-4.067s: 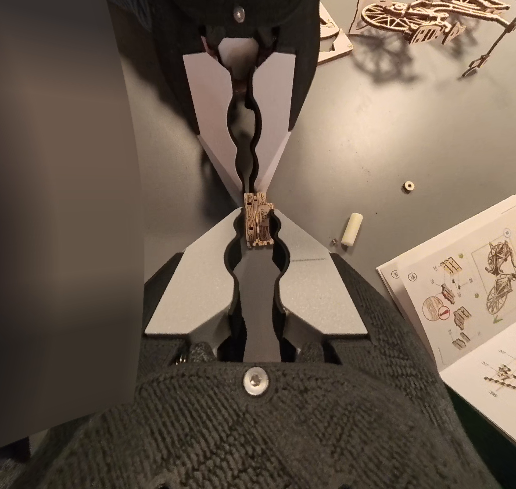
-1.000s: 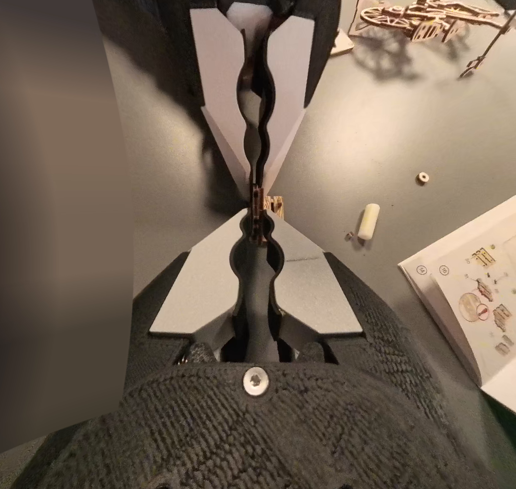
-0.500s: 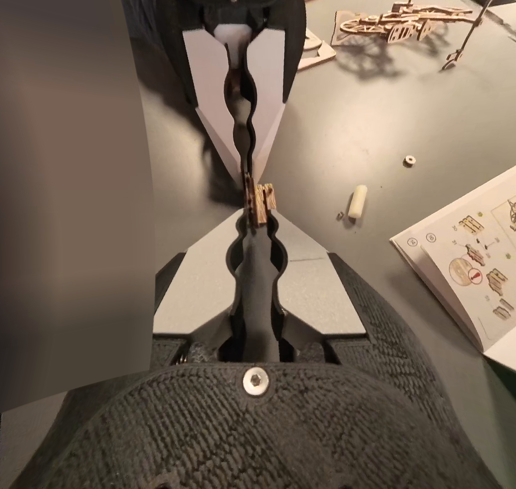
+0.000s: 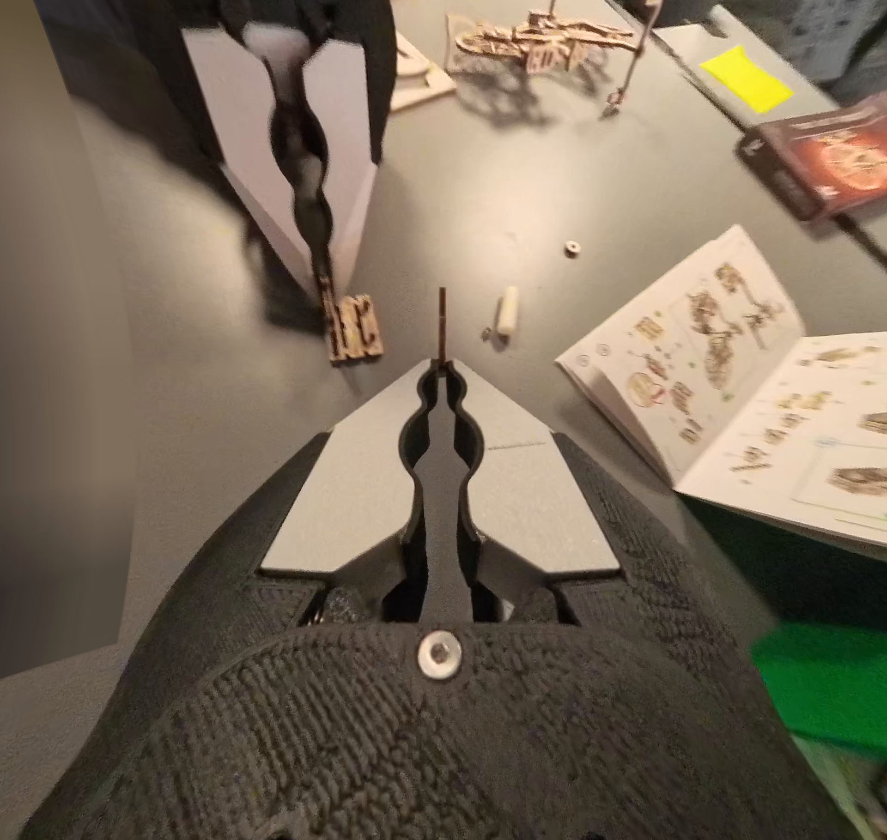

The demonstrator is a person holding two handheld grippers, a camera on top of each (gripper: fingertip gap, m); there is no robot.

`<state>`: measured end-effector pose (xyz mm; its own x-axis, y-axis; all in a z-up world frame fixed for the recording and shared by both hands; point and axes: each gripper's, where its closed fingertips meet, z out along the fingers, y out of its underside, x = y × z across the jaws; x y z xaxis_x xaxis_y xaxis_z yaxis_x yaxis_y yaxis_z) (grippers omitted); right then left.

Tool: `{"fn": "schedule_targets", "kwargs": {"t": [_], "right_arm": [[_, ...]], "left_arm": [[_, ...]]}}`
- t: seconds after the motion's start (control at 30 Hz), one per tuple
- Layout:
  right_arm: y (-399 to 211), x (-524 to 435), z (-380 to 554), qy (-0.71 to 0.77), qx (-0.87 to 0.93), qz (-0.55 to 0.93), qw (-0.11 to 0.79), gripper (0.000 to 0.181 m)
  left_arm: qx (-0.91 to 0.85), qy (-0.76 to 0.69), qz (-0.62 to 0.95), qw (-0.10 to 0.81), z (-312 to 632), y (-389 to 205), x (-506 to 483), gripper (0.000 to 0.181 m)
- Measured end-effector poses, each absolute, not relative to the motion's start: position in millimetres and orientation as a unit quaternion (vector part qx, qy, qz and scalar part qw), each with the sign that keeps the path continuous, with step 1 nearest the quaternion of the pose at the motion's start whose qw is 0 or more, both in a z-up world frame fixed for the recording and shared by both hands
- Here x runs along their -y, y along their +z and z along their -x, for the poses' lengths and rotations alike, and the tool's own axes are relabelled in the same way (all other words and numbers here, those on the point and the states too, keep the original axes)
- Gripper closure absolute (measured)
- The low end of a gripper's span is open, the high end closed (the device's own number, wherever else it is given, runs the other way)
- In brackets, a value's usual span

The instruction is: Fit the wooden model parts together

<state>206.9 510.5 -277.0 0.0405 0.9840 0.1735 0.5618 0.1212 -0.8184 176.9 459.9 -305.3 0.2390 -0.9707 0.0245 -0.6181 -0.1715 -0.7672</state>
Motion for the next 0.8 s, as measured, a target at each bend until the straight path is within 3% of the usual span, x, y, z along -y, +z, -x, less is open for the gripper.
{"fn": "schedule_targets", "kwargs": {"t": [0.2,0.37,0.53,0.8], "right_arm": [[-289.1,-520.3,-207.8,0.051,0.724,0.524,0.445,0.180],[-304.9,-510.7,-205.2,-0.026,0.785,0.435,0.440,0.178],[-297.0,-498.0,-206.0,0.062,0.769,0.478,0.420,0.153],[-305.6,-498.7,-204.9,0.253,0.659,0.637,0.312,0.152]], "left_arm": [[-0.582,-0.284,0.680,0.343,-176.7,-297.2,-446.3,0.180],[-0.572,-0.343,0.653,0.359,-164.6,-273.9,-441.9,0.180],[-0.544,-0.371,0.647,0.384,-153.1,-256.0,-450.2,0.180],[-0.519,-0.358,0.657,0.413,-145.4,-257.1,-465.1,0.180]]}}
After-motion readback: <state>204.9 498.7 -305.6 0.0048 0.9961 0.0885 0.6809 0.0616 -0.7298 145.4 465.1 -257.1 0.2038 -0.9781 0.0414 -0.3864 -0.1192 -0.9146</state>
